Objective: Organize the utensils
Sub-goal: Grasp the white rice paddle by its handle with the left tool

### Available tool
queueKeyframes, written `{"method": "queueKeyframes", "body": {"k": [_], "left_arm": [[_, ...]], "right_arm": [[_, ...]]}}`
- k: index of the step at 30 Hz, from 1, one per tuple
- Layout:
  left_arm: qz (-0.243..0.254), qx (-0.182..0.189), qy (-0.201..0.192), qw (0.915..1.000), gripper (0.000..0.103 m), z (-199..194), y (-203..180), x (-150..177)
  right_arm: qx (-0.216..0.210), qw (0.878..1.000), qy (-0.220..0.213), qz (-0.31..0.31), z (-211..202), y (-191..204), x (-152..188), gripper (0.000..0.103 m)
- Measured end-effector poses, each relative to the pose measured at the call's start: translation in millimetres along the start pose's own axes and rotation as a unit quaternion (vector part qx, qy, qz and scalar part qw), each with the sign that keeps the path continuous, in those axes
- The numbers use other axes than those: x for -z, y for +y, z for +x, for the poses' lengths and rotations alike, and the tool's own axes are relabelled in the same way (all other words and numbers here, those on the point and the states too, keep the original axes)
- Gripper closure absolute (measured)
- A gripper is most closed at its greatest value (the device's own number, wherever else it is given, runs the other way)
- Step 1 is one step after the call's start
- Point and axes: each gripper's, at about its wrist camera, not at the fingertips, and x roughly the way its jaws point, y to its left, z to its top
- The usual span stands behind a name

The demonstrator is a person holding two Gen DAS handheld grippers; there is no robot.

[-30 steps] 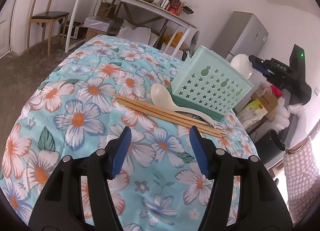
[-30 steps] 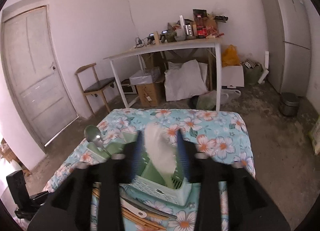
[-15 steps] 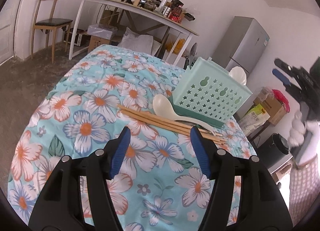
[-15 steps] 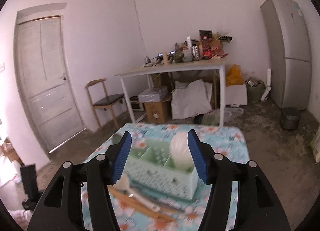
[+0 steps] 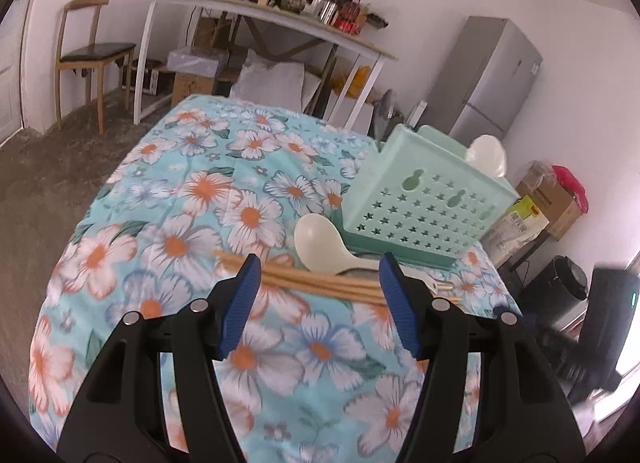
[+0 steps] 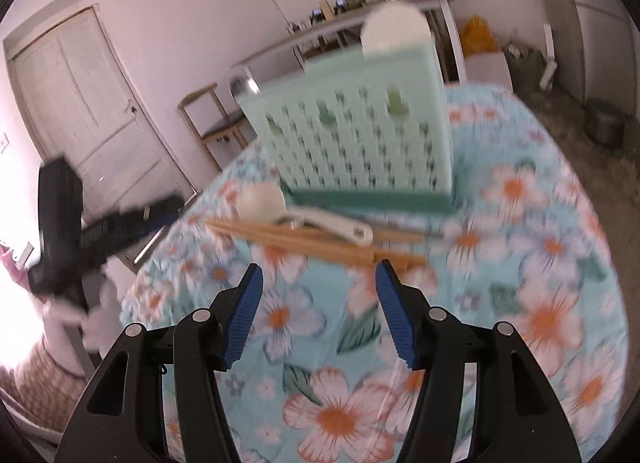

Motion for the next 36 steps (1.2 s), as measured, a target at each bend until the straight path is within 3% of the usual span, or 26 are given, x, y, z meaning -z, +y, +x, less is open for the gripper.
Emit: {"method": "queueKeyframes", "body": {"k": [6,16,26,28,36], "left_arm": [[-0.040,0.023,0.053,0.9975,0.052,42,11,-22],[-0.095,0.011,0.130,0.9870,0.063,99,34,-26],[-0.094,0.010,0.136,0.9862,0.082,115,23,-24],[-0.101,0.008,0.134,0.9857,0.096,118,25,-23],[-0.112,0.036,0.092,0.9888,0.100,88,22,-25]], "right_arm": [[-0.014,1.000,0.016,0.022,12,-13,14,0.046],[-0.035,0.998,0.019,0.042,15,-24,20,0.046],[-0.040,0.998,0.021,0.046,16,-25,21,0.046],[-0.041,0.998,0.021,0.048,16,-25,21,0.046],[-0.053,0.996,0.018,0.076,17,-34,23,0.046]]}}
